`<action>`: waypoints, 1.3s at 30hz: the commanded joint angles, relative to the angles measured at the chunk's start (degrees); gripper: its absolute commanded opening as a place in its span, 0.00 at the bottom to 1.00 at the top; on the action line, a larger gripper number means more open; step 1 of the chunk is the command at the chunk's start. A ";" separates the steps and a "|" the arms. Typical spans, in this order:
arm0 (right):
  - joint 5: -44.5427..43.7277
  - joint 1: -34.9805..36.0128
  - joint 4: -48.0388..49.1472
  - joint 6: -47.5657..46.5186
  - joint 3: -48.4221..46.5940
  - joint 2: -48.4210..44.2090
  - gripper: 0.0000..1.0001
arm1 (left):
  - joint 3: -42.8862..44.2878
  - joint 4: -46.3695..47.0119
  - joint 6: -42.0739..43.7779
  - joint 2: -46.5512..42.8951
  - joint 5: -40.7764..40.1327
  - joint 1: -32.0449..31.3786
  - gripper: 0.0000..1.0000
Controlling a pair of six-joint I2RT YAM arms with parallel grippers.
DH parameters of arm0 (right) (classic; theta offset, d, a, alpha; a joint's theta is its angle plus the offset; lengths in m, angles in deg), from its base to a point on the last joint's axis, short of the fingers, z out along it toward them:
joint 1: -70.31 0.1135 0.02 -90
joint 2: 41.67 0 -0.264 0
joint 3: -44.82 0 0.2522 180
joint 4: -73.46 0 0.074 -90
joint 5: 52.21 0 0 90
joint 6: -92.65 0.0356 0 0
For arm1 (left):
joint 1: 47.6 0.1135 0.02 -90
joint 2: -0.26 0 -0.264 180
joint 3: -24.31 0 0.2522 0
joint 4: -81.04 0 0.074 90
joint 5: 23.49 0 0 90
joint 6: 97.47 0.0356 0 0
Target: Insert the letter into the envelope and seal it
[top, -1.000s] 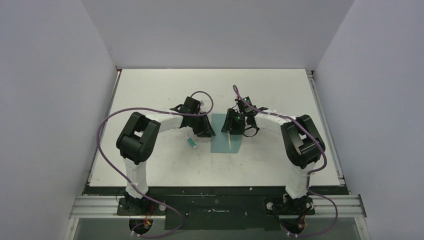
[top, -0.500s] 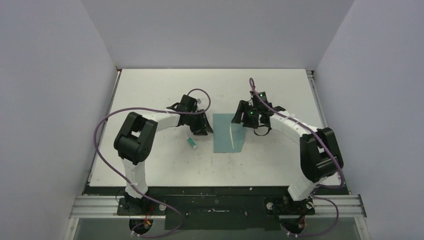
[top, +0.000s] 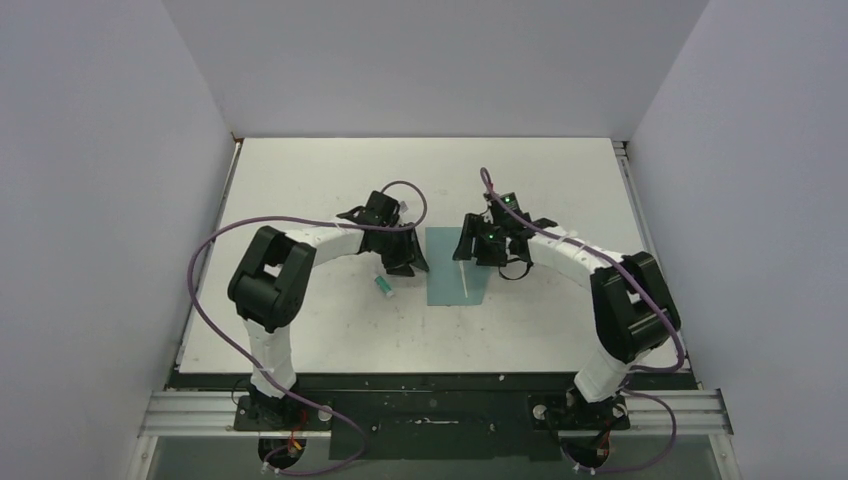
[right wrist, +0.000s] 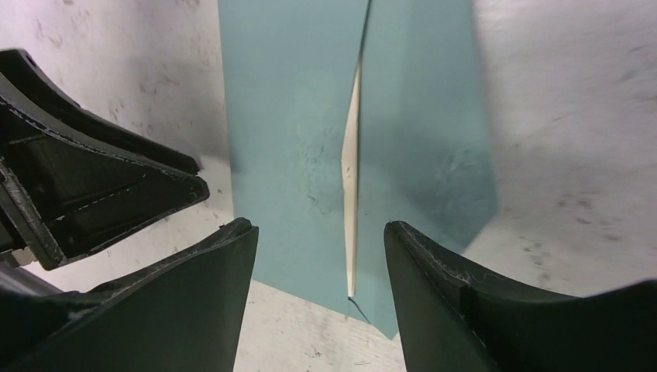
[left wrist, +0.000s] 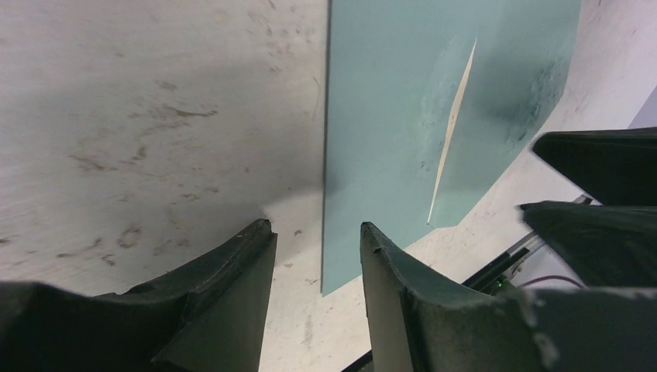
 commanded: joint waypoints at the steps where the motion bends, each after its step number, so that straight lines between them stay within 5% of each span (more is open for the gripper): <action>1: 2.68 2.01 3.77 2.72 1.47 3.24 0.61 | 1.88 -0.31 -0.95 1.86 2.42 -1.62 0.41; 21: 10.80 3.21 10.08 4.61 2.42 11.19 0.52 | 0.78 4.19 -5.40 5.10 6.57 -2.12 0.26; 32: 4.88 2.06 7.80 -1.17 -1.51 1.62 0.56 | 0.30 5.18 -2.58 -4.33 -0.66 0.33 0.29; 39: 0.97 8.97 10.87 -10.09 -1.77 -0.51 0.66 | -0.99 1.80 0.71 -13.99 -9.89 6.01 0.39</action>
